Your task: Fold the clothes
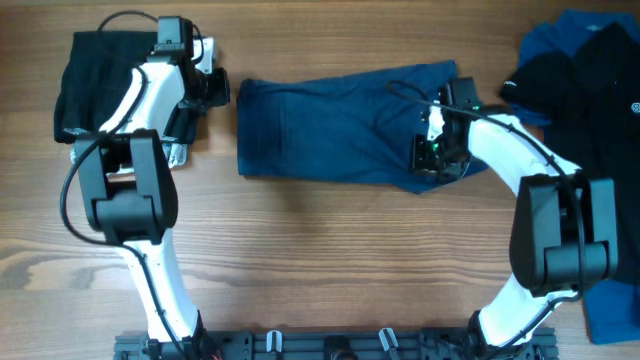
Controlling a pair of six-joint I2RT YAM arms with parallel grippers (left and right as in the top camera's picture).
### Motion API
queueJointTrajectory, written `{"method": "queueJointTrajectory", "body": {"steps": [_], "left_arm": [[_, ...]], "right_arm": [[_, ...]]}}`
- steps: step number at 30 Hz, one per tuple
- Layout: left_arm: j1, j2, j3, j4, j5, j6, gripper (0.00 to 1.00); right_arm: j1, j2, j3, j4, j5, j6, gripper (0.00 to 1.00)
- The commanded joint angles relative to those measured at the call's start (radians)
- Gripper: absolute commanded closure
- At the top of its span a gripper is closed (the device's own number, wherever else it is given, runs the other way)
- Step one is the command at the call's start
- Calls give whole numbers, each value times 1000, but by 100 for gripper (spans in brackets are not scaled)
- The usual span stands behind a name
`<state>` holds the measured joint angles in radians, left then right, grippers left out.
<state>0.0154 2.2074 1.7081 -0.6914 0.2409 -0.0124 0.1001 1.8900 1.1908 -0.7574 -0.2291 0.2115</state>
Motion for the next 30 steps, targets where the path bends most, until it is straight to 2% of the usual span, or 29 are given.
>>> {"method": "queueJointTrajectory", "body": {"steps": [1, 3, 9, 15, 21, 24, 30], "left_arm": [[-16, -148, 7, 15, 94, -58, 81], [-48, -150, 7, 23, 134, -64, 82], [-137, -112, 7, 76, 80, -64, 83], [-163, -43, 7, 83, 45, -64, 83], [-162, 41, 7, 113, -37, -64, 83], [-163, 90, 7, 136, -51, -64, 85], [-146, 140, 7, 143, -161, -74, 88]], "right_arm": [[-6, -82, 153, -38, 46, -53, 70], [-6, -103, 199, -5, 46, -54, 66], [-6, -60, 202, 204, 100, -55, 80], [-17, 68, 202, 356, 201, -55, 86], [-30, 220, 202, 549, 265, -133, 82], [-32, 282, 202, 598, 340, -130, 80], [-70, 353, 202, 653, 342, -130, 73]]}}
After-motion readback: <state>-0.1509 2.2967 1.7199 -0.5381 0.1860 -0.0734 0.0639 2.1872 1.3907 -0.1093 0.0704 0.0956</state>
